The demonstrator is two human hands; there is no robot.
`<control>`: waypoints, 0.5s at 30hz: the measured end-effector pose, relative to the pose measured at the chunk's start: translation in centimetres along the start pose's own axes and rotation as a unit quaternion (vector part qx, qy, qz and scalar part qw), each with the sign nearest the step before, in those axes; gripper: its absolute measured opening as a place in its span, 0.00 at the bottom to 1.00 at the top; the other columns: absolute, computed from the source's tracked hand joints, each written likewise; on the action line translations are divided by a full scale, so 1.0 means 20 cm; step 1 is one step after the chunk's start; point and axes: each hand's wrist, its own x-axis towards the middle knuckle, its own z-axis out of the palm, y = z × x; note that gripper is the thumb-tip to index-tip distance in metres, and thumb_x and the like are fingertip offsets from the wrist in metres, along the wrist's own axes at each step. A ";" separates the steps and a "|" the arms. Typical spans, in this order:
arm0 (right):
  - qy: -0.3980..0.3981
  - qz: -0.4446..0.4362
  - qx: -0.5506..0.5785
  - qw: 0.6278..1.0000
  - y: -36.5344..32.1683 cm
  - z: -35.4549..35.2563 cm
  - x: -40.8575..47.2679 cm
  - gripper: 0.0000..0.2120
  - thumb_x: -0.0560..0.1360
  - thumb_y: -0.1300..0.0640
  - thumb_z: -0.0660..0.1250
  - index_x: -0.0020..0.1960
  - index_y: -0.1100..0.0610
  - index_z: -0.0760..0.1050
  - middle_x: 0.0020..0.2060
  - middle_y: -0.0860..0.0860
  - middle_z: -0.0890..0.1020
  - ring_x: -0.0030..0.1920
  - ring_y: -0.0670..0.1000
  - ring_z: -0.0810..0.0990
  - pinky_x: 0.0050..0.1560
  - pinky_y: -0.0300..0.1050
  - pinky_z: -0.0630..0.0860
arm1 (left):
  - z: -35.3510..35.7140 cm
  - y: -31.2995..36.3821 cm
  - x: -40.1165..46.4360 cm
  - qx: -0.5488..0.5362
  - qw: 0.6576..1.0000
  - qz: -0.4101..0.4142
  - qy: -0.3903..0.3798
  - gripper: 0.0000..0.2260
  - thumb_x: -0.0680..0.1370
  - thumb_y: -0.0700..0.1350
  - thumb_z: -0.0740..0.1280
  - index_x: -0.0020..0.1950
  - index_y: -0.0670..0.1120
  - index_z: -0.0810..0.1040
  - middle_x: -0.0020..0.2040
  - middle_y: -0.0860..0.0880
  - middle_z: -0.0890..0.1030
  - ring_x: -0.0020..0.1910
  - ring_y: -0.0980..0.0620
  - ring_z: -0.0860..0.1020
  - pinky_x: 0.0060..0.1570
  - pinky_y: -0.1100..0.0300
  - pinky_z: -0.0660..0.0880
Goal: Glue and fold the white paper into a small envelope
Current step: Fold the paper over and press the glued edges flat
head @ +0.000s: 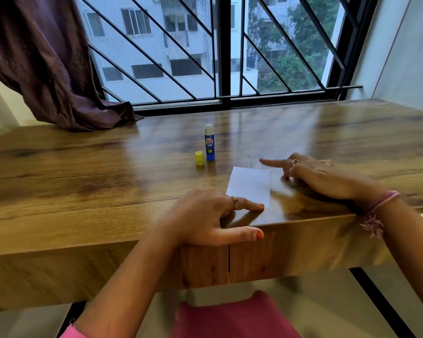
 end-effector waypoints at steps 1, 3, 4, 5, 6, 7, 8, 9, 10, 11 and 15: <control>-0.018 -0.020 -0.009 1.000 -0.03 0.01 -0.01 0.22 0.74 0.42 0.43 0.62 0.20 0.58 0.50 0.37 0.69 0.59 0.39 0.66 0.60 0.45 0.52 | 0.00 0.00 0.00 0.000 1.000 0.001 0.000 0.27 0.73 0.72 0.52 0.67 0.63 0.69 0.23 0.52 0.65 0.26 0.57 0.68 0.27 0.66 0.56; -0.047 -0.066 -0.049 0.996 -0.08 0.06 -0.02 0.21 0.73 0.40 0.42 0.61 0.19 0.57 0.52 0.35 0.65 0.58 0.34 0.61 0.59 0.39 0.48 | 0.00 0.00 0.00 0.002 1.000 0.004 -0.002 0.27 0.73 0.71 0.52 0.68 0.62 0.69 0.23 0.52 0.66 0.25 0.56 0.68 0.27 0.67 0.57; -0.055 -0.088 -0.065 0.992 -0.10 0.08 -0.02 0.21 0.72 0.38 0.41 0.60 0.18 0.58 0.52 0.33 0.64 0.57 0.32 0.59 0.58 0.35 0.47 | 0.00 0.00 0.00 0.003 1.000 0.004 -0.003 0.27 0.73 0.71 0.53 0.67 0.62 0.70 0.24 0.51 0.66 0.25 0.56 0.68 0.27 0.67 0.57; -0.060 -0.106 -0.076 0.990 -0.11 0.09 -0.02 0.21 0.72 0.37 0.40 0.59 0.18 0.58 0.52 0.33 0.62 0.56 0.31 0.58 0.57 0.30 0.46 | 0.00 0.00 0.00 0.002 1.000 0.002 -0.004 0.27 0.73 0.71 0.53 0.67 0.62 0.70 0.24 0.51 0.67 0.25 0.55 0.68 0.27 0.67 0.57; -0.062 -0.117 -0.085 0.988 -0.12 0.10 -0.02 0.20 0.72 0.37 0.40 0.58 0.17 0.59 0.52 0.33 0.62 0.56 0.30 0.57 0.55 0.28 0.45 | 0.00 0.00 0.00 0.000 1.000 -0.001 -0.004 0.27 0.73 0.71 0.53 0.67 0.62 0.71 0.24 0.51 0.67 0.24 0.55 0.68 0.27 0.67 0.57; -0.062 -0.122 -0.093 0.986 -0.13 0.10 -0.02 0.20 0.72 0.37 0.40 0.58 0.17 0.59 0.51 0.34 0.61 0.55 0.30 0.56 0.54 0.29 0.46 | 0.00 0.00 0.00 -0.001 1.000 -0.003 -0.005 0.27 0.73 0.72 0.53 0.67 0.62 0.71 0.24 0.51 0.67 0.24 0.55 0.68 0.27 0.67 0.57; -0.060 -0.122 -0.098 0.986 -0.12 0.10 -0.02 0.19 0.73 0.37 0.40 0.58 0.17 0.59 0.50 0.36 0.62 0.55 0.30 0.56 0.54 0.32 0.46 | 0.00 0.00 0.00 -0.001 1.000 -0.003 -0.005 0.27 0.72 0.72 0.53 0.66 0.62 0.71 0.24 0.51 0.67 0.24 0.55 0.68 0.27 0.67 0.57; -0.058 -0.117 -0.101 0.986 -0.12 0.10 -0.01 0.19 0.74 0.38 0.41 0.58 0.18 0.59 0.50 0.38 0.62 0.56 0.30 0.56 0.55 0.34 0.46 | 0.00 0.00 0.00 -0.001 1.000 -0.003 -0.006 0.27 0.72 0.72 0.53 0.67 0.63 0.71 0.24 0.51 0.67 0.25 0.54 0.68 0.27 0.67 0.58; -0.056 -0.109 -0.103 0.987 -0.11 0.09 0.00 0.19 0.75 0.39 0.41 0.59 0.19 0.59 0.50 0.40 0.62 0.56 0.31 0.56 0.57 0.37 0.46 | 0.00 0.00 0.00 -0.001 1.000 -0.003 -0.006 0.27 0.72 0.72 0.52 0.67 0.63 0.71 0.24 0.51 0.67 0.25 0.54 0.68 0.28 0.67 0.58; -0.057 -0.097 -0.106 0.988 -0.10 0.09 0.02 0.19 0.75 0.39 0.42 0.60 0.19 0.60 0.51 0.41 0.62 0.56 0.32 0.57 0.59 0.40 0.46 | 0.00 0.00 0.00 -0.003 1.000 -0.003 -0.006 0.27 0.72 0.72 0.52 0.67 0.63 0.70 0.24 0.51 0.67 0.25 0.54 0.68 0.28 0.66 0.58; -0.056 -0.046 -0.125 0.989 -0.07 0.07 0.11 0.19 0.74 0.38 0.42 0.60 0.18 0.58 0.52 0.43 0.64 0.55 0.42 0.60 0.63 0.47 0.47 | 0.00 0.00 0.00 -0.014 1.000 -0.011 -0.003 0.26 0.72 0.72 0.53 0.67 0.65 0.69 0.24 0.53 0.64 0.28 0.58 0.70 0.28 0.66 0.56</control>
